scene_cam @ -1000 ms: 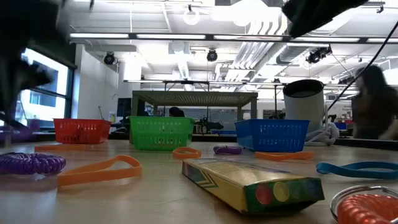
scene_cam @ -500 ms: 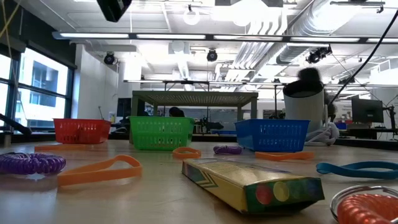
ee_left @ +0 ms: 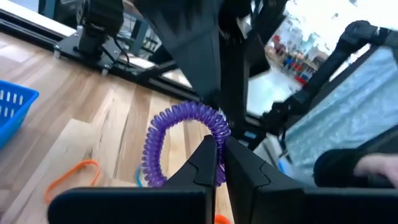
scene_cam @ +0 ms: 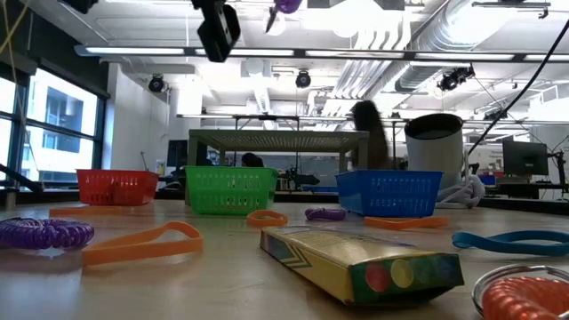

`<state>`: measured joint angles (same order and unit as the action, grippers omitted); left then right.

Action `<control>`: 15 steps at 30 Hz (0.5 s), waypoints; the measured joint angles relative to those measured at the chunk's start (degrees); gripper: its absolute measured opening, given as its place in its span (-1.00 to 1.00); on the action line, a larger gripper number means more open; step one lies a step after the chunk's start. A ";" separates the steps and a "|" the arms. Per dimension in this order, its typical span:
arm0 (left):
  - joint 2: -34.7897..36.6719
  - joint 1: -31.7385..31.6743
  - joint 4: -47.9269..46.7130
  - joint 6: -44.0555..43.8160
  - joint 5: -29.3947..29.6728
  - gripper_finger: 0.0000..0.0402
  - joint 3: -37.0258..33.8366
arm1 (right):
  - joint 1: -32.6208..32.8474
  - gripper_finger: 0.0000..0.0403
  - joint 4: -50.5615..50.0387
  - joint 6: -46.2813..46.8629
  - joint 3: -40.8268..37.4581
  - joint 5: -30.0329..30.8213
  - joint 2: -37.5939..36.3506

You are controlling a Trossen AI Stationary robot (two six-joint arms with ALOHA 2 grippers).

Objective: Pick & Place Office Desk Supplies
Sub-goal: Put the violet spring keychain into the blue bin

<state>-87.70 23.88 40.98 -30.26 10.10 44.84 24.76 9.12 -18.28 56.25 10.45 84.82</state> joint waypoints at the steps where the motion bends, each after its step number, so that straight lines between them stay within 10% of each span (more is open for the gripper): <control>1: 0.00 -0.24 0.03 0.00 -0.24 -0.95 0.00 | -0.16 -0.18 -0.14 0.00 0.00 0.03 0.00; 15: -0.02 -0.55 -0.07 0.32 -1.31 -0.95 0.00 | -2.06 -0.18 6.18 -5.38 -0.04 3.09 6.97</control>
<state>-87.72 23.33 40.91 -29.94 8.80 44.84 22.70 15.30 -23.66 56.21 13.54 91.79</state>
